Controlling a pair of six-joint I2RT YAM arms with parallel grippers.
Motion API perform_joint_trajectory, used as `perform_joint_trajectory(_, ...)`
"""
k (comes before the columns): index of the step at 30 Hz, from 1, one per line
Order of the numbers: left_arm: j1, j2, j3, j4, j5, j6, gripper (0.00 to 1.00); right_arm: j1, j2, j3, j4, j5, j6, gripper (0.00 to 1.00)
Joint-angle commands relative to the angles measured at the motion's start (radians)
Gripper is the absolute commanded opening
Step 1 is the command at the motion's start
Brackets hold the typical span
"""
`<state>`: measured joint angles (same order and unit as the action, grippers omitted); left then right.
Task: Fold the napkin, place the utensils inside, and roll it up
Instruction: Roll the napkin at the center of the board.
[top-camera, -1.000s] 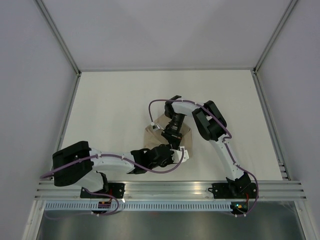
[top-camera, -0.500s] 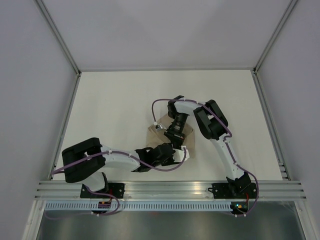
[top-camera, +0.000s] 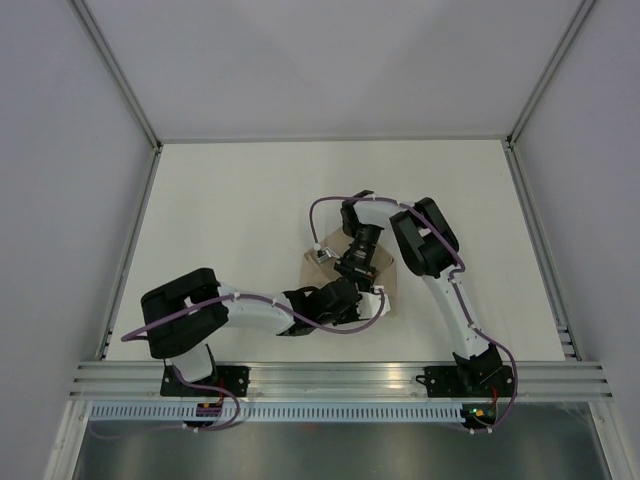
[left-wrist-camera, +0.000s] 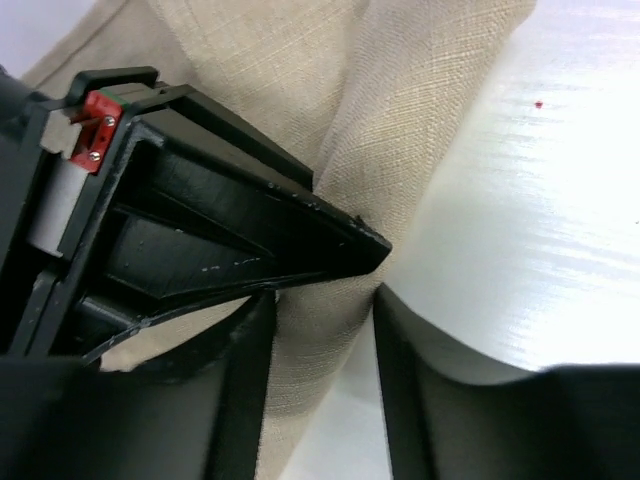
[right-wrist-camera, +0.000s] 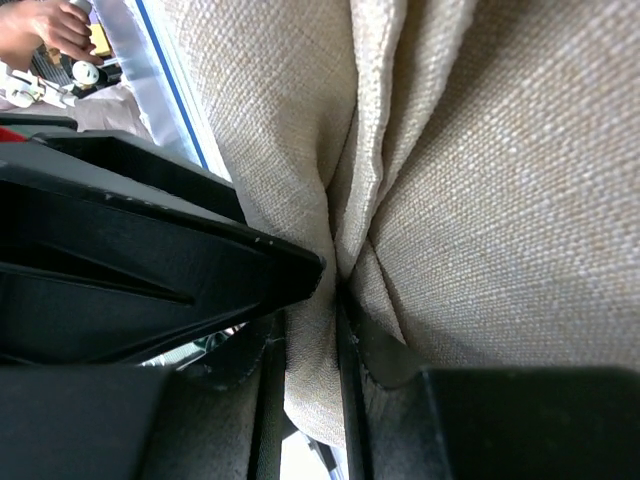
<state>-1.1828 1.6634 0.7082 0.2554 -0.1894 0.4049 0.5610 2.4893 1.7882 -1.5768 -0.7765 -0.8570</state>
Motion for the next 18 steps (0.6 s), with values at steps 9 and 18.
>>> perform_joint_trajectory(9, 0.071, 0.122, 0.138, -0.231, 0.267, -0.077, 0.05, -0.044, 0.049, -0.001, 0.279, 0.200, -0.076, 0.26)
perform_joint_trajectory(18, 0.158, 0.150, 0.158, -0.278, 0.507, -0.138, 0.02, -0.133, -0.142, -0.019, 0.336, -0.031, -0.076, 0.50)
